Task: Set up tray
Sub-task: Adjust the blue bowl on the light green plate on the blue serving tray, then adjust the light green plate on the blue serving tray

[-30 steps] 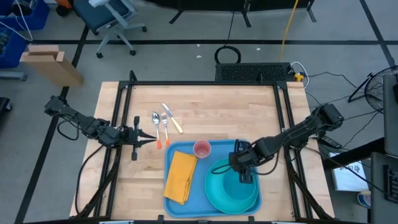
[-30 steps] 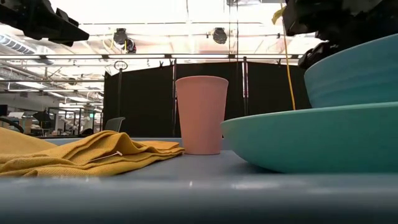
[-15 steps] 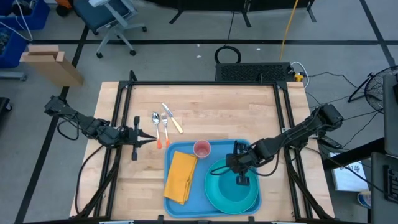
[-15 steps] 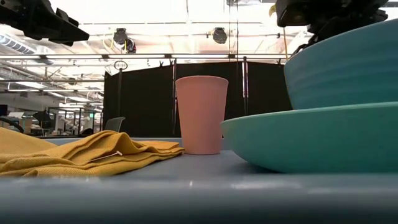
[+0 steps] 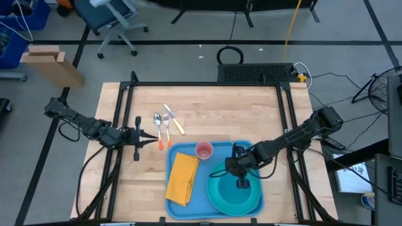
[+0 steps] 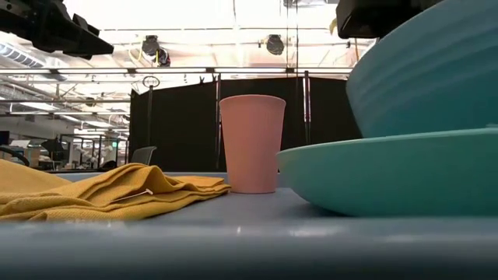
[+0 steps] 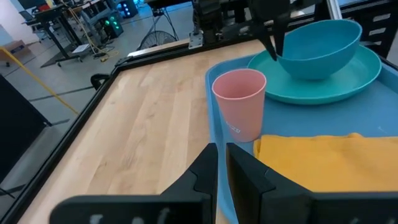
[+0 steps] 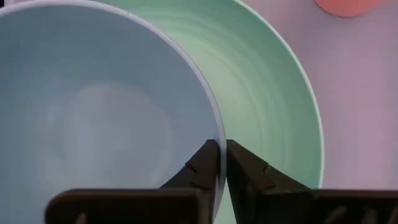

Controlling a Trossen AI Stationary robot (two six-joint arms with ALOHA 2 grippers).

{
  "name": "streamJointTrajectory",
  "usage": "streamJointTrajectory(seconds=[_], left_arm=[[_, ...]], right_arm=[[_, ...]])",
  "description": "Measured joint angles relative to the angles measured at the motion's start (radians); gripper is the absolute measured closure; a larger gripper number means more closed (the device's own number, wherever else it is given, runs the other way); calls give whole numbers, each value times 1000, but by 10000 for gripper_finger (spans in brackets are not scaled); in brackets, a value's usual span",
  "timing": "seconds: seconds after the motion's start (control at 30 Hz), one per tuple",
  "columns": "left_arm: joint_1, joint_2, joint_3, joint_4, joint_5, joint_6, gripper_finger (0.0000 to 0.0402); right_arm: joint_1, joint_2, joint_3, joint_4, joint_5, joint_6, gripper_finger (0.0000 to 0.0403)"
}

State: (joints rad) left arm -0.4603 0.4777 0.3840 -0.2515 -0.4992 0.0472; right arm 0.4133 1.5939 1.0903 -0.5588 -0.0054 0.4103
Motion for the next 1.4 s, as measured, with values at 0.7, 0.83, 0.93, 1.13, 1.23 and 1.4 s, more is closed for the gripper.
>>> streamJointTrajectory(seconds=[0.7, 0.83, 0.93, 1.13, 1.23, 1.4], left_arm=[[7, 0, 0, -11, 1, -4, 364], [7, 0, 0, -15, 2, -8, 364], [7, 0, 0, -15, 5, -19, 364], [7, 0, 0, -15, 5, -28, 364], [7, 0, 0, -14, 5, -29, 364], [7, 0, 0, -13, 1, -26, 364]], right_arm=[[4, -217, 75, -402, 285, 33, 259], [3, -217, 11, -424, 257, 84, 275], [4, -207, -69, -365, 212, 113, 281], [3, -207, -209, -207, 132, 188, 271], [10, -209, -252, -108, 131, 212, 259], [14, -208, -311, -65, 94, 272, 248]])
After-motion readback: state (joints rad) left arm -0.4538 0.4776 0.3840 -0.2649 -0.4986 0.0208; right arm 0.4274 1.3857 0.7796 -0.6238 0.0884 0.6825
